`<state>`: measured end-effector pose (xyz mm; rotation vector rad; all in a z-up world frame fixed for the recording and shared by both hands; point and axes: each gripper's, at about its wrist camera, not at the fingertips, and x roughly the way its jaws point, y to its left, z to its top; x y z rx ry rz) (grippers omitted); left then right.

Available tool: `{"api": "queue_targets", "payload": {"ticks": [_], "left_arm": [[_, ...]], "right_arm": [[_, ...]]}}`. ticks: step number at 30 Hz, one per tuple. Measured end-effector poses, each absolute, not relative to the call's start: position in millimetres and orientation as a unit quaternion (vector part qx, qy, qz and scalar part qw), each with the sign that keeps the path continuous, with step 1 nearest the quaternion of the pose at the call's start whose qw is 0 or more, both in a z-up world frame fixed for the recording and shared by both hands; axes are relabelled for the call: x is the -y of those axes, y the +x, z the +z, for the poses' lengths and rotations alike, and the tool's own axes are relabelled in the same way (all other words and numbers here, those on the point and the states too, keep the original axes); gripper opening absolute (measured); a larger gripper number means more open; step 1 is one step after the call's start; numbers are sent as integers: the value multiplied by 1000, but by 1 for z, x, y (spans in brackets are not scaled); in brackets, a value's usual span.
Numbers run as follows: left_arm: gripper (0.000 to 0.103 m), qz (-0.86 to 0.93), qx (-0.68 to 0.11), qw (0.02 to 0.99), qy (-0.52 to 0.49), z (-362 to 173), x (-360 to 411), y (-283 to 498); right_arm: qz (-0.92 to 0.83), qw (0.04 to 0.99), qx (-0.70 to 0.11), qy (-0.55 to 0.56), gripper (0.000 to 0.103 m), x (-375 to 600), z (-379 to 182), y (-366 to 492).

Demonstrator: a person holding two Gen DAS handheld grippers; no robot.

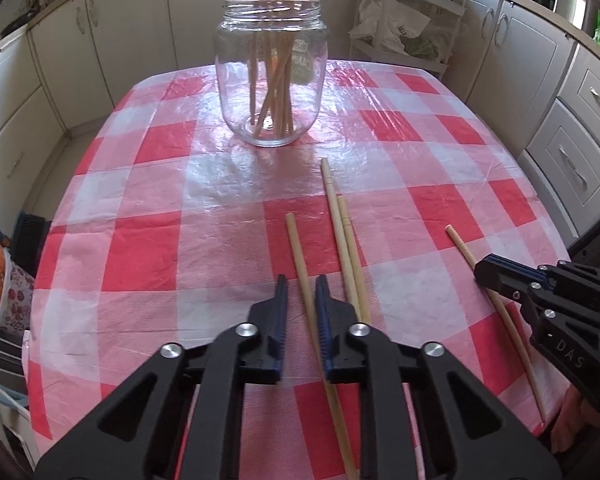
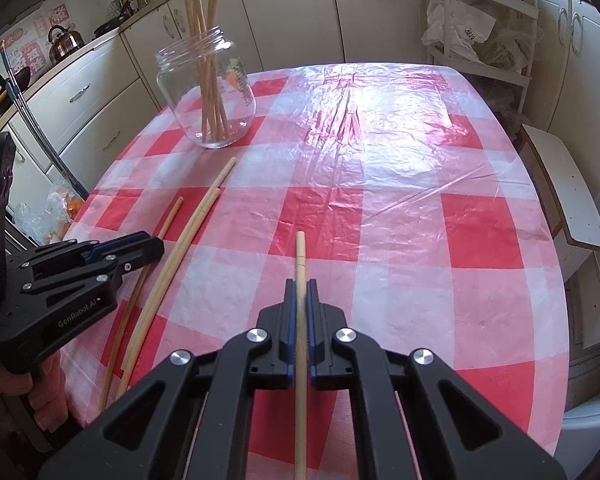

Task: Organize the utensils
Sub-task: 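Close the left gripper on a stick from the bundle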

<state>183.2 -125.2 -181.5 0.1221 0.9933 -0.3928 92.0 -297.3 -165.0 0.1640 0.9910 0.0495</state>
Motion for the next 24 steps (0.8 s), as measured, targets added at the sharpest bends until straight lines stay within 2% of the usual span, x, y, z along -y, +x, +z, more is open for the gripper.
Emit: {"api": "queue_targets", "payload": {"ticks": [24], "left_arm": [[5,-217,-463,856,79,-183,136,179]], "right_arm": [[23,879,-470,71,6,296,-165,91]]}}
